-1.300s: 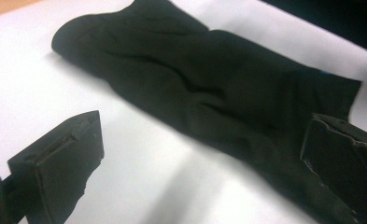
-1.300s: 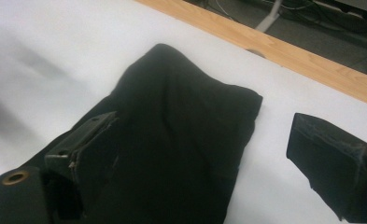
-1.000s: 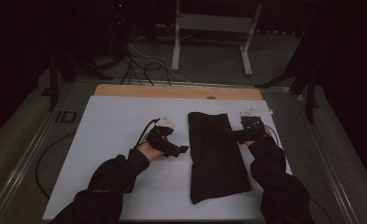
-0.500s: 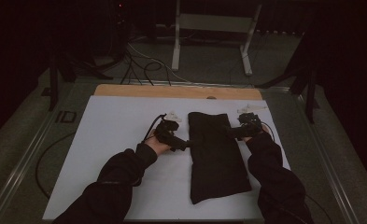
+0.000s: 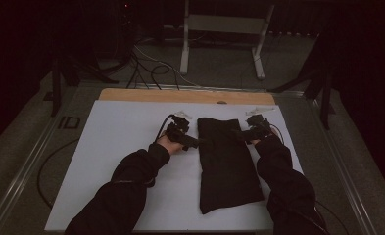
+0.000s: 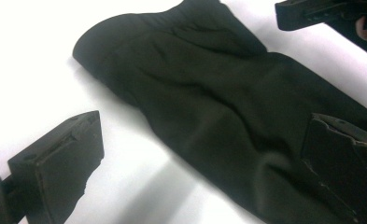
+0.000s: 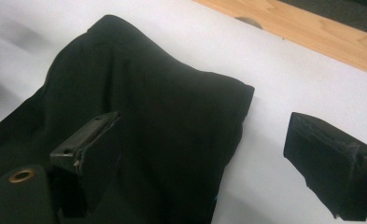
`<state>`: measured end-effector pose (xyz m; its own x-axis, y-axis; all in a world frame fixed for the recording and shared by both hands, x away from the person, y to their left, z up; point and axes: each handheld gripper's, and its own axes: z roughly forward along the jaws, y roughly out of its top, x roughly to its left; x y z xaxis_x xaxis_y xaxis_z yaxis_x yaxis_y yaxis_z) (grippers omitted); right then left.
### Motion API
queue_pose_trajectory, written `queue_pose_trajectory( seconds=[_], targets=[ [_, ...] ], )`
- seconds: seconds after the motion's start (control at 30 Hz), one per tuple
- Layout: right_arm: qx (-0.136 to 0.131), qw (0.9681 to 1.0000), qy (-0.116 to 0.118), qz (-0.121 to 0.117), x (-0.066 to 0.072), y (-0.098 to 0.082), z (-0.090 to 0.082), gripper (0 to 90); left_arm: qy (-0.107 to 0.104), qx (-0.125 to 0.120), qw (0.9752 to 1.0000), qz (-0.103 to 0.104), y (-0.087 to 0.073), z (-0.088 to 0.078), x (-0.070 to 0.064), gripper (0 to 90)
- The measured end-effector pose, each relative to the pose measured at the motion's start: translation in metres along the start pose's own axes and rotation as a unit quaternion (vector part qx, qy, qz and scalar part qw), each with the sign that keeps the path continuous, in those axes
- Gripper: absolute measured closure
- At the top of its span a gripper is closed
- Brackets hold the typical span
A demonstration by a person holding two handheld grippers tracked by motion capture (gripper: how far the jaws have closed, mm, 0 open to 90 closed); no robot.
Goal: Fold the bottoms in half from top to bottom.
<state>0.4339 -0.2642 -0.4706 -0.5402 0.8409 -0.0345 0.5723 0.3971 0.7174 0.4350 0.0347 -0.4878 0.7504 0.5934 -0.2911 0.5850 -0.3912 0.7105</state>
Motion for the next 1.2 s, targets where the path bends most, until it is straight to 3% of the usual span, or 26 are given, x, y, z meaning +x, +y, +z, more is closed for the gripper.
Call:
queue_pose_trajectory(
  seconds=[0.17, 0.3, 0.43, 0.8, 0.87, 1.03, 1.2],
  targets=[
    [0.011, 0.9999, -0.005, 0.011, -0.003, 0.000, 0.007, 9.9, 0.005, 0.001, 1.0000, -0.005, 0.003, 0.007, 0.006, 0.1],
    [0.012, 0.9996, -0.011, 0.021, -0.005, 0.001, 0.012, 9.6, 0.034, 0.007, 0.9994, 0.000, 0.006, 0.013, 0.011, 0.1],
    [0.008, 0.9990, -0.016, 0.040, -0.008, 0.003, 0.017, 9.8, 0.048, 0.006, 0.9988, -0.004, 0.009, 0.018, 0.015, 0.2],
    [0.020, 0.9976, -0.021, 0.063, -0.014, 0.005, 0.030, 13.8, 0.033, 0.032, 0.9981, -0.041, 0.018, 0.034, 0.019, 2.0],
    [0.031, 0.9971, -0.023, 0.065, -0.014, 0.005, 0.033, 15.0, 0.041, 0.035, 0.9977, -0.040, 0.020, 0.037, 0.018, 6.6],
    [0.040, 0.9961, -0.022, 0.076, -0.016, 0.002, 0.040, 20.8, 0.033, 0.026, 0.9961, -0.077, 0.022, 0.041, 0.022, 15.1],
    [0.050, 0.9952, -0.024, 0.080, -0.018, -0.002, 0.045, 23.7, 0.033, 0.037, 0.9954, -0.082, 0.020, 0.046, 0.023, 21.2]
  ],
)
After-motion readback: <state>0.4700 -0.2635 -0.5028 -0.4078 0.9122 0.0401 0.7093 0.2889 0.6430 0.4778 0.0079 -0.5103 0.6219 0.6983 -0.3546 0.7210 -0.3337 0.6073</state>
